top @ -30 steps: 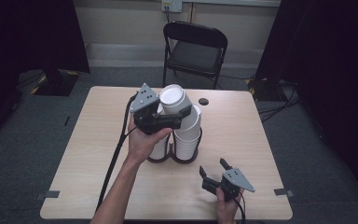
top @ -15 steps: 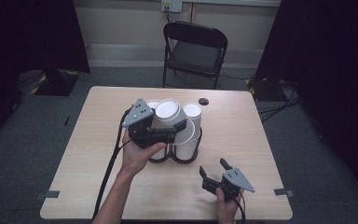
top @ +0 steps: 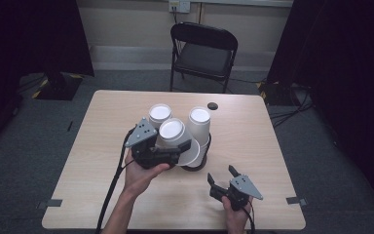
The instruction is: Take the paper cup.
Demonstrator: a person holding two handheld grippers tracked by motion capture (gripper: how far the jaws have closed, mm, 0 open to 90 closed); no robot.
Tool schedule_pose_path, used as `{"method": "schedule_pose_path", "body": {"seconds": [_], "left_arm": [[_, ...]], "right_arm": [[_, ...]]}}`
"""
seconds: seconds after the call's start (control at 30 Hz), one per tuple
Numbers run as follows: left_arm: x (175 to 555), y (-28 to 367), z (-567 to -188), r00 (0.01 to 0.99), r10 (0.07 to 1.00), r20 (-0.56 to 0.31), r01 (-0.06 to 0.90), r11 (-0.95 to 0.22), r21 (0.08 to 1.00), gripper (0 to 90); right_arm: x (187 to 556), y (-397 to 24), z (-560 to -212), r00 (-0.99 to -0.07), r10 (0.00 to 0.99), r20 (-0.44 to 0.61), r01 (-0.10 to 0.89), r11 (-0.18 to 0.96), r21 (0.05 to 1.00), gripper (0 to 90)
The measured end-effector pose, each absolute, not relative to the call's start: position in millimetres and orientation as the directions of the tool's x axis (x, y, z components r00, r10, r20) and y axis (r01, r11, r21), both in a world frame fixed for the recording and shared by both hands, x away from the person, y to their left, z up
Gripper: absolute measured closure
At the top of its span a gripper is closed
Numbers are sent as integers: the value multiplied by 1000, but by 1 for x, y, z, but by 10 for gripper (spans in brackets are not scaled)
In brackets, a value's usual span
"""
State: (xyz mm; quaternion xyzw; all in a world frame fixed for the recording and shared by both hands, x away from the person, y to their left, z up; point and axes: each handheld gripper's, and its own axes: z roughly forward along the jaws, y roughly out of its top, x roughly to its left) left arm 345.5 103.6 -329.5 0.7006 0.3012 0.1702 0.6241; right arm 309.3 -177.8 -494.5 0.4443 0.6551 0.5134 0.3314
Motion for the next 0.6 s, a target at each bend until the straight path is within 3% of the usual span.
{"method": "schedule_pose_path", "body": {"seconds": [0.23, 0.43, 0.6], "left_arm": [[341, 108, -347, 758, 630, -169, 245, -35, 969, 197], [343, 109, -367, 748, 627, -220, 303, -27, 953, 198], [342, 110, -385, 738, 620, -265, 356, -25, 934, 198]], "right_arm": [[307, -178, -495, -415, 909, 26, 220, 72, 973, 149], [305, -175, -495, -419, 908, 2, 218, 99, 971, 186], [302, -166, -494, -488, 873, 11, 222, 112, 968, 254]]}}
